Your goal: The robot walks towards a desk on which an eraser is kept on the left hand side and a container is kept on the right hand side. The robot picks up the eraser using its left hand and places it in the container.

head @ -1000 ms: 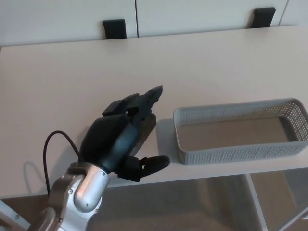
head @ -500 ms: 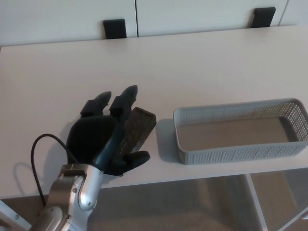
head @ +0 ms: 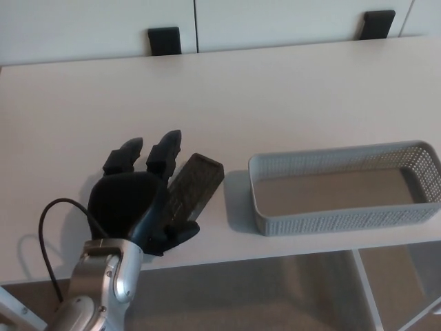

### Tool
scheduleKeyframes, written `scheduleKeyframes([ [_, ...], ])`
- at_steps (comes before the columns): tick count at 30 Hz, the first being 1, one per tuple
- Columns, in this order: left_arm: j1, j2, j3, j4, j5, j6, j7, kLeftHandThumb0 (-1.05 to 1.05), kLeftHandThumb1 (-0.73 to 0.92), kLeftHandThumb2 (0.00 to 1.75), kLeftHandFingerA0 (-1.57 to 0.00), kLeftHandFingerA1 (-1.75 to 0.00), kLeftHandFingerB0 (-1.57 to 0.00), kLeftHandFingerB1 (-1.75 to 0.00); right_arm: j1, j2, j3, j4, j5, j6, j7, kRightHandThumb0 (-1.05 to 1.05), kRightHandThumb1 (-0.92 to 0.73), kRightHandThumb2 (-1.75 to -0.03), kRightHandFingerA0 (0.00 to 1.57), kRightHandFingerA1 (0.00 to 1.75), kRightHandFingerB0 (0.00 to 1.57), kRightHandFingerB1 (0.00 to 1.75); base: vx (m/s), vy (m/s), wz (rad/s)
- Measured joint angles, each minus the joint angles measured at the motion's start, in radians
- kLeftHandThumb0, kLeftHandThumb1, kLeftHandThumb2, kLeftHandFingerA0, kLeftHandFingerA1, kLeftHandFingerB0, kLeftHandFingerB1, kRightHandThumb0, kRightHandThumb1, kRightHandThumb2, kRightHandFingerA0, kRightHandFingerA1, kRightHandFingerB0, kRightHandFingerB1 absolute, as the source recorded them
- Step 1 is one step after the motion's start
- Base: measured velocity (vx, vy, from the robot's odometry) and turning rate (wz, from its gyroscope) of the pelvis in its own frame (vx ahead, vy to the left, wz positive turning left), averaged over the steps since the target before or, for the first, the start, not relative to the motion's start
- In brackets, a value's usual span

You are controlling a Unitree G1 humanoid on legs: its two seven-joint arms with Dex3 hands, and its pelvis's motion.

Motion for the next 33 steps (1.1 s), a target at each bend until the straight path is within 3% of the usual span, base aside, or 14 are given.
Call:
scheduleKeyframes([
  [3,-0.002,-0.007,-0.008,0.001,0.012,0.013,-0.002,-0.92,0.46,0.96,0.00,-0.21,0.00,-0.15,-0.001,0.000,0.000,-0.003,-0.002,0.000,0.000,-0.31,-0.63,-0.59,0.75,0.54,0.54,0.43,0.00,0.000,0.00],
  [4,-0.003,-0.013,-0.015,0.001,0.016,0.021,-0.005,-0.95,0.43,0.81,0.00,0.00,-0.01,-0.14,0.000,0.000,0.000,-0.004,-0.002,0.000,0.000,-0.31,-0.63,-0.59,0.75,0.54,0.54,0.43,0.00,0.000,0.00],
  [5,-0.003,-0.018,-0.022,0.001,0.019,0.025,-0.005,-1.01,0.42,0.83,0.00,0.00,-0.01,-0.09,0.000,0.000,0.000,-0.006,-0.002,0.000,0.000,-0.31,-0.63,-0.59,0.76,0.53,0.54,0.43,0.00,0.000,0.00],
  [7,-0.003,-0.022,-0.033,-0.001,0.026,0.031,-0.007,-1.00,0.42,0.84,0.00,0.00,-0.03,-0.12,0.001,0.000,0.000,-0.010,-0.002,0.000,0.000,-0.38,-0.53,-0.79,0.69,0.63,0.48,0.54,0.00,0.000,0.00],
  [8,-0.003,-0.023,-0.039,-0.002,0.030,0.034,-0.009,-0.94,0.48,0.99,0.00,-0.19,0.00,-0.17,0.002,0.000,0.000,-0.013,-0.003,0.000,0.001,-0.39,-0.53,-0.79,0.68,0.63,0.48,0.54,0.00,0.000,0.00],
  [13,-0.001,-0.028,-0.060,-0.010,0.043,0.050,-0.022,-0.96,0.49,0.99,0.00,-0.17,0.00,-0.13,0.004,0.000,0.002,-0.019,-0.009,0.000,0.001,-0.31,-0.63,-0.59,0.75,0.53,0.54,0.44,0.00,0.000,0.00],
  [18,-0.001,-0.020,-0.061,-0.015,0.053,0.057,-0.033,-0.92,0.46,0.98,0.00,-0.22,0.00,-0.15,-0.002,0.000,0.002,-0.019,-0.013,0.000,0.001,-0.32,-0.63,-0.59,0.75,0.54,0.54,0.43,0.00,0.000,0.00],
  [19,-0.001,-0.016,-0.060,-0.014,0.053,0.057,-0.032,-0.91,0.45,0.80,0.00,0.00,0.00,-0.16,-0.002,0.000,0.002,-0.019,-0.013,0.000,0.001,-0.32,-0.64,-0.59,0.75,0.52,0.54,0.43,0.00,0.000,0.00],
  [21,-0.001,-0.005,-0.058,-0.011,0.054,0.057,-0.032,-0.90,0.43,0.96,0.00,-0.25,0.00,-0.19,0.000,0.000,0.002,-0.023,-0.014,0.002,0.001,-0.31,-0.63,-0.59,0.75,0.53,0.54,0.43,0.00,0.000,0.00],
  [26,0.006,0.021,-0.038,-0.005,0.052,0.054,-0.030,-0.98,0.48,0.97,0.00,-0.24,0.00,-0.16,0.000,0.000,0.002,-0.023,-0.014,0.003,0.001,-0.31,-0.63,-0.59,0.75,0.53,0.54,0.43,0.00,0.000,0.00],
  [27,0.006,0.023,-0.035,-0.005,0.052,0.054,-0.030,-0.89,0.46,0.76,0.00,0.00,-0.01,-0.20,0.000,0.000,0.002,-0.022,-0.014,0.003,0.001,-0.31,-0.63,-0.59,0.75,0.54,0.54,0.43,0.00,0.000,0.00],
  [31,0.007,0.030,-0.027,-0.003,0.049,0.048,-0.030,-0.91,0.45,0.76,0.00,0.00,0.00,-0.19,-0.003,0.000,0.003,-0.018,-0.014,0.003,0.001,-0.32,-0.63,-0.59,0.75,0.54,0.54,0.44,0.00,0.000,0.00],
  [32,0.007,0.033,-0.026,-0.003,0.048,0.045,-0.030,-1.00,0.49,0.97,0.00,-0.27,0.00,-0.15,-0.003,0.000,0.003,-0.018,-0.014,0.003,0.001,-0.32,-0.63,-0.59,0.76,0.54,0.55,0.44,0.00,0.000,0.00],
  [33,0.007,0.036,-0.024,-0.003,0.047,0.044,-0.030,-1.00,0.49,0.97,0.00,-0.26,0.00,-0.15,-0.003,0.000,0.003,-0.018,-0.014,0.003,0.001,-0.32,-0.63,-0.59,0.76,0.54,0.55,0.44,0.00,0.000,0.00],
])
